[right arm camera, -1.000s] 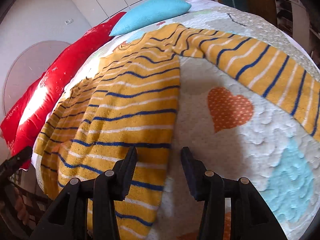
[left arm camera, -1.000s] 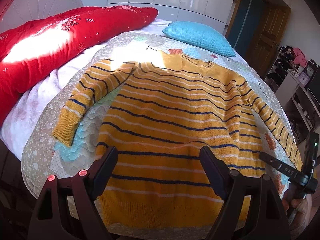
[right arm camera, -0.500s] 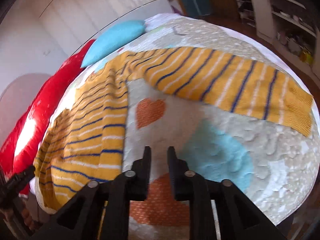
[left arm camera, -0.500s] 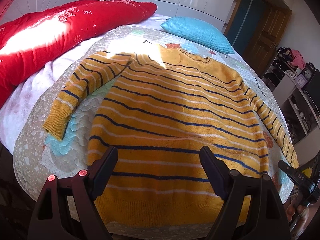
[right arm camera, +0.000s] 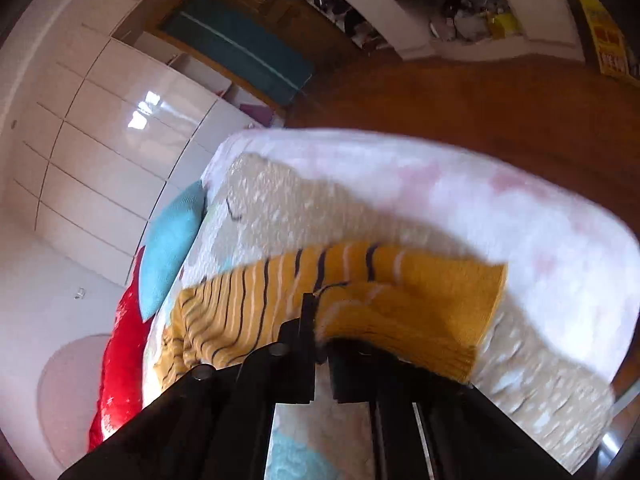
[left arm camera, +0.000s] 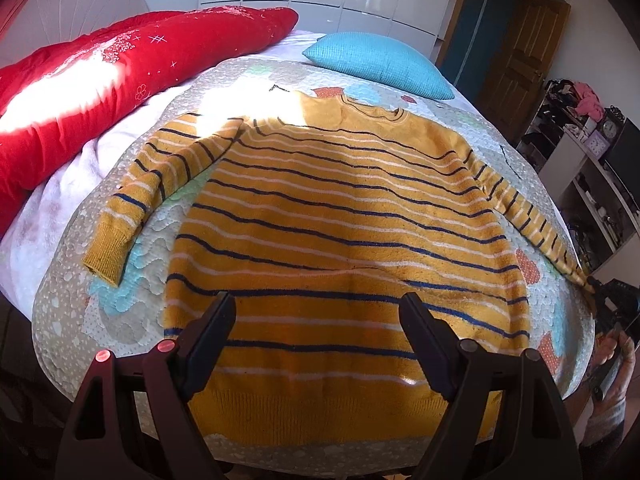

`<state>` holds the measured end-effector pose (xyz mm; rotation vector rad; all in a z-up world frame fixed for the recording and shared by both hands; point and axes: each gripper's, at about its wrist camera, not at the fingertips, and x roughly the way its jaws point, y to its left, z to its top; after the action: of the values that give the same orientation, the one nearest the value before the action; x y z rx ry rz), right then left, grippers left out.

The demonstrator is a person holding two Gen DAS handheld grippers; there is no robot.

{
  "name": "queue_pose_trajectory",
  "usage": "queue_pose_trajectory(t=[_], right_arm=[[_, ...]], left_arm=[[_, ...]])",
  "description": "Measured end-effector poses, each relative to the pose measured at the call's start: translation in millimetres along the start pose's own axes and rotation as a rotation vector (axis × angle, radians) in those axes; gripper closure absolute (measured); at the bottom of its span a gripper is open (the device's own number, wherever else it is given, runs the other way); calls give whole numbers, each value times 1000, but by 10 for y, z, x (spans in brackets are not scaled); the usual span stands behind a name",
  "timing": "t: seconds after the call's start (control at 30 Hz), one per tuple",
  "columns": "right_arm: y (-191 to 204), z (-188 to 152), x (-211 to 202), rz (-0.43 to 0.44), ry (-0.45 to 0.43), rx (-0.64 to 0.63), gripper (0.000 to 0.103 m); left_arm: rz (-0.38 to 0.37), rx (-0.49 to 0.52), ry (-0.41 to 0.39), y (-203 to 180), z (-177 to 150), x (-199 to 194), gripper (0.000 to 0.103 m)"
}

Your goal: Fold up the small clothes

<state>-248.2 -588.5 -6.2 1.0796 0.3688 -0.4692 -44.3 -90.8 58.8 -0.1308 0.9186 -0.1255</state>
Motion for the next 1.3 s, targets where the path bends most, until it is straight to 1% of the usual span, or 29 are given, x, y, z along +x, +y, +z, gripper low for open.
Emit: queue_pose_trajectory(t=[0.03, 0.1, 0.17, 0.27, 0.37, 0.43, 0.5, 0.63, 0.73, 0.83, 0.93, 1.03, 1.1, 1.17, 1.23, 1.3], right_arm=[[24, 154, -96, -17, -46, -19, 97], [135, 394, -227, -51, -105, -68, 97], [416, 505, -272, -67, -128, -143, 97], [964, 475, -258, -54, -122, -289, 97], [1623, 253, -86, 20, -64, -428, 97], [2117, -6, 137, 84, 0, -512, 97], [2562, -380, 409, 145, 79, -580, 97], [3469, -1244, 960, 221, 217, -725, 97], [3950, -1933, 1356, 259, 322, -817, 97], [4268, -2583, 1721, 248, 389, -934, 97], [4457, -3101, 2062, 229, 442, -1017, 97], [4566, -3496, 2337, 215, 502, -1087, 96], [4595, -3744, 2446, 181, 526, -1159, 93], [4617, -3953, 2509, 141, 511, -1249, 82], [4641, -4099, 2524, 141, 512, -1319, 56], [4705, -4205, 2499, 152, 500, -1388, 49]], left_arm=[[4, 2, -7, 16, 2, -16, 20], [14, -4, -19, 75, 10, -35, 20], [18, -26, -22, 174, 17, -41, 20], [17, -71, -23, 361, 13, -70, 20], [13, -105, -39, 546, -8, -160, 20], [10, -127, -54, 667, -27, -237, 20], [9, -150, -74, 797, -52, -319, 20], [21, -202, -110, 1103, -127, -443, 20], [38, -258, -121, 1373, -201, -457, 20], [50, -317, -111, 1646, -275, -417, 20], [67, -364, -102, 1878, -353, -386, 20], [82, -403, -96, 2070, -432, -366, 20], [81, -430, -90, 2175, -468, -347, 20], [77, -452, -87, 2252, -484, -331, 20], [74, -463, -89, 2297, -500, -331, 20], [71, -469, -91, 2319, -515, -330, 20]])
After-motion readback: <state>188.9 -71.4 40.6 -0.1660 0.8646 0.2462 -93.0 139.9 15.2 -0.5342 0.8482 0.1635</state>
